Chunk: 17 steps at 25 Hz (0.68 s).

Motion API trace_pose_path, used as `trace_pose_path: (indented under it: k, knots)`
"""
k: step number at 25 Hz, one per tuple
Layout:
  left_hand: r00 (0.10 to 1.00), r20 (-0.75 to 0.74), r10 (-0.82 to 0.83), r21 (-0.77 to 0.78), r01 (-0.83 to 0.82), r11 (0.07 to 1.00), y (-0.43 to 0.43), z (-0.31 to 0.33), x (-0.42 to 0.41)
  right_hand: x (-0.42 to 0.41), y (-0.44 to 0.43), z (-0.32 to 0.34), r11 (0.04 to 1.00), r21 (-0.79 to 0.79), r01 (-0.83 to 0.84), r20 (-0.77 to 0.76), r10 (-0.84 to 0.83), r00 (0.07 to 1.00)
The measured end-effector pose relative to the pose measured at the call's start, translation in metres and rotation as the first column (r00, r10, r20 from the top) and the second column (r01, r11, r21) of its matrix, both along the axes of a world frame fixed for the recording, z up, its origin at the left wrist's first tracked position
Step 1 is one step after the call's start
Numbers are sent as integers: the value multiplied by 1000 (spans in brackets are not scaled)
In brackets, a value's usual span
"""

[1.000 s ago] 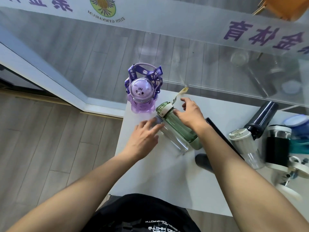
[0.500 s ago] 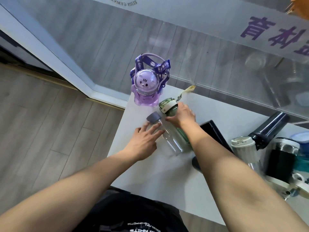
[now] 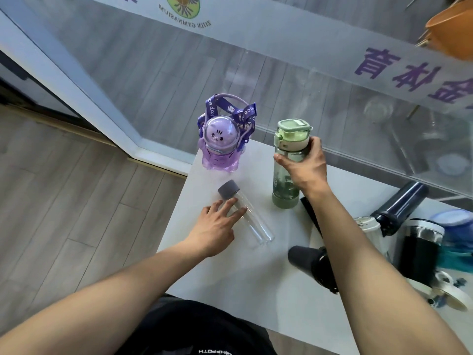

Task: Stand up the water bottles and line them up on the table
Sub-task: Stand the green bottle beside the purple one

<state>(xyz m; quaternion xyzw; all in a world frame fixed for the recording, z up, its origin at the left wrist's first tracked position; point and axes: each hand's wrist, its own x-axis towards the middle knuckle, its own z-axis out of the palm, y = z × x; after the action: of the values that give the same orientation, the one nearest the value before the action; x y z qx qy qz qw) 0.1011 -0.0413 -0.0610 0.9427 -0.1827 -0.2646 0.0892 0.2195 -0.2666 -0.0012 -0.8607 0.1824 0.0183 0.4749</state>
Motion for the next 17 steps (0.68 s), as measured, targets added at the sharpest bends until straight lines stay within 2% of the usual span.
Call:
trace_pose_path:
  k: [6,17]
  knots:
    - [1000,-17,3,11,-3,1000,0,1,-3,-4,10,0,988,154,22,112,-39,993]
    - [998,-18,53,17,-53,998,-9,-3,-7,-17,12,0,997,80,-5,156,-8,988]
